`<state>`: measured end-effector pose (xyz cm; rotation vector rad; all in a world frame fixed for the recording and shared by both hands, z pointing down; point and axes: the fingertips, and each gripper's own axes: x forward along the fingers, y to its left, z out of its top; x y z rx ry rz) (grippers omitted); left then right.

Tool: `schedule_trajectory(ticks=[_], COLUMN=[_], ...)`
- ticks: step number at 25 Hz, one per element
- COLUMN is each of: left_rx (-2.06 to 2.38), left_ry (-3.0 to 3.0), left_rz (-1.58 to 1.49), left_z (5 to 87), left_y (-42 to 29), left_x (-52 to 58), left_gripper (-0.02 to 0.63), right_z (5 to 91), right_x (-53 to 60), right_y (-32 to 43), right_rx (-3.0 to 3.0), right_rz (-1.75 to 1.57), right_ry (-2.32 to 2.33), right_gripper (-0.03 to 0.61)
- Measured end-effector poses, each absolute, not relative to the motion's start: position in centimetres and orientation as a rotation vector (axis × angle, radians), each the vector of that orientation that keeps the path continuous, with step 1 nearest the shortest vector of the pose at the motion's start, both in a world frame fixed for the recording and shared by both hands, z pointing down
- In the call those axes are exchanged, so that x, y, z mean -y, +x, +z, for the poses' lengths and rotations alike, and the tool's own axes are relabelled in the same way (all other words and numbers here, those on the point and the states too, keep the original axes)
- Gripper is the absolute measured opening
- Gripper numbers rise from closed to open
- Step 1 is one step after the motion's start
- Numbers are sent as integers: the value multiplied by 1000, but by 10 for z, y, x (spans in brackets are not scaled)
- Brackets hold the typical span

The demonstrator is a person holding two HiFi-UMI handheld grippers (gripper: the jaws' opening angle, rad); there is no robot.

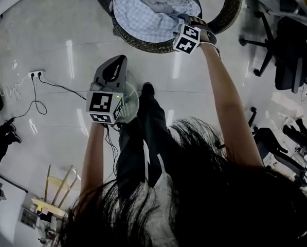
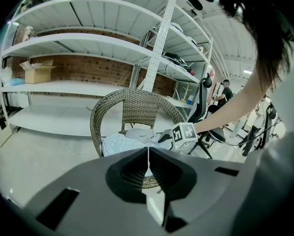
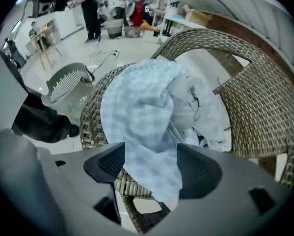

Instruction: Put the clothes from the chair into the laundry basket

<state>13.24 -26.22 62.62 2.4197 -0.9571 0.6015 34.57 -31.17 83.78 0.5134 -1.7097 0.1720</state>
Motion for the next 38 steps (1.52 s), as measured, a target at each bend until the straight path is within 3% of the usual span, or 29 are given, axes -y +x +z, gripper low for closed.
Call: schedule_trajectory(ticks=[8,10,17,27,38], left_rx=[975,988,1013,1019,1101], left_ry=[2402,2394,2383,2427,2454], left_rz=[608,616,622,587,530], left_z=[631,632,624,578,510], left_y=[121,114,102,102,81], left_x=[258,258,254,238,229], left_gripper=[20,20,20,20,20], right_z=[873,873,840,715,569], right_x=[311,316,322,343,362], right_y=[339,341,335,334,317], right_rx=[1606,1584,1666,1937,2201], right_rz=[283,291,478,975,1115], right_ry=[563,640,831,1304,1482], right_gripper=[298,61,38,34,34])
